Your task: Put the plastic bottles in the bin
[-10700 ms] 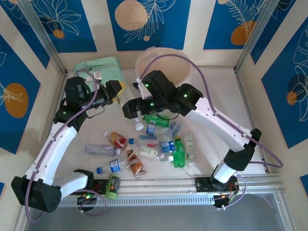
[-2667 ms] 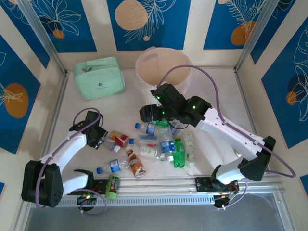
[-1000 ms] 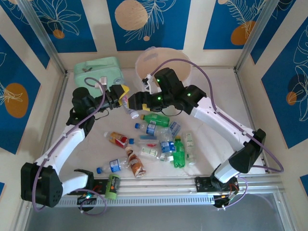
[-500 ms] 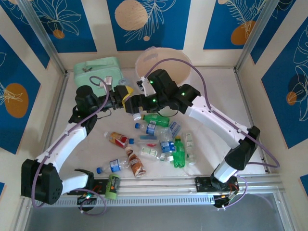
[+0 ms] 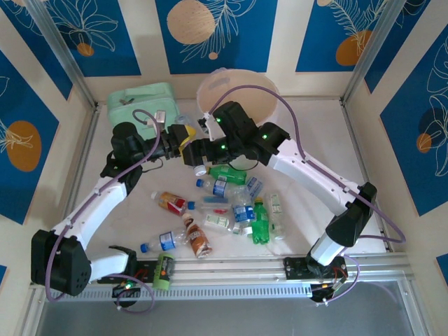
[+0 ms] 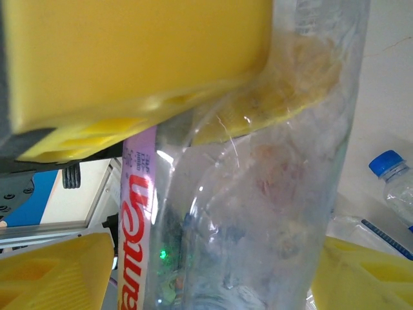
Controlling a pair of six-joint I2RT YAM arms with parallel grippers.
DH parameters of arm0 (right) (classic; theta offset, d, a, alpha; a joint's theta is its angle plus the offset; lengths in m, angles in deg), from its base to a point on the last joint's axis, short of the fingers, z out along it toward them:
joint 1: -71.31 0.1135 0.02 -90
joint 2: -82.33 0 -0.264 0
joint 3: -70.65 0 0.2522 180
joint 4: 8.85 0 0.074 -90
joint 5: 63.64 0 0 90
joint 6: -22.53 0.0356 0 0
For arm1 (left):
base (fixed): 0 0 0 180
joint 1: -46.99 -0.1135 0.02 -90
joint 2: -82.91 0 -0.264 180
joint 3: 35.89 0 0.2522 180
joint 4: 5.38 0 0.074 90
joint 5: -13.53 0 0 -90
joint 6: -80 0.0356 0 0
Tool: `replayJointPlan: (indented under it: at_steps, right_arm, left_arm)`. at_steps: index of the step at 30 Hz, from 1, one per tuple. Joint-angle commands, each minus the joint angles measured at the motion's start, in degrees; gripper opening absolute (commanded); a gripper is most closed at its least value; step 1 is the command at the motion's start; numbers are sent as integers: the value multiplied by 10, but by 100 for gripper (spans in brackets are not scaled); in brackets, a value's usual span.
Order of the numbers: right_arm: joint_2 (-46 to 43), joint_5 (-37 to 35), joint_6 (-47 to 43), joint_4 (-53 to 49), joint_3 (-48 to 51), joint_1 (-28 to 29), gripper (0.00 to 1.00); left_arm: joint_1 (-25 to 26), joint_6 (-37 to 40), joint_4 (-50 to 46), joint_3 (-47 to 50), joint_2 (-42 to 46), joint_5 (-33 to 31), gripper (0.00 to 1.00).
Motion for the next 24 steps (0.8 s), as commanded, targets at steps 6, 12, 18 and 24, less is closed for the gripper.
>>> replayJointPlan:
  at_steps: [6,12,18,24]
  right_arm:
    - [3,-10,-10,-19,-24,6,73]
    - [9,-10,-11,-24,-28,6,72]
    - [19,-11,-12,-27,-34,6,71]
    - [21,-14,-14,-30,-37,6,68]
  left_arm:
    - [9,23,-8,-25,-6,13,50]
    - [11,22,-10,-26,-12,11,49]
    - [12,18,-5,-29,-18,13,48]
    - [12,16,-4,-29,-23,13,47]
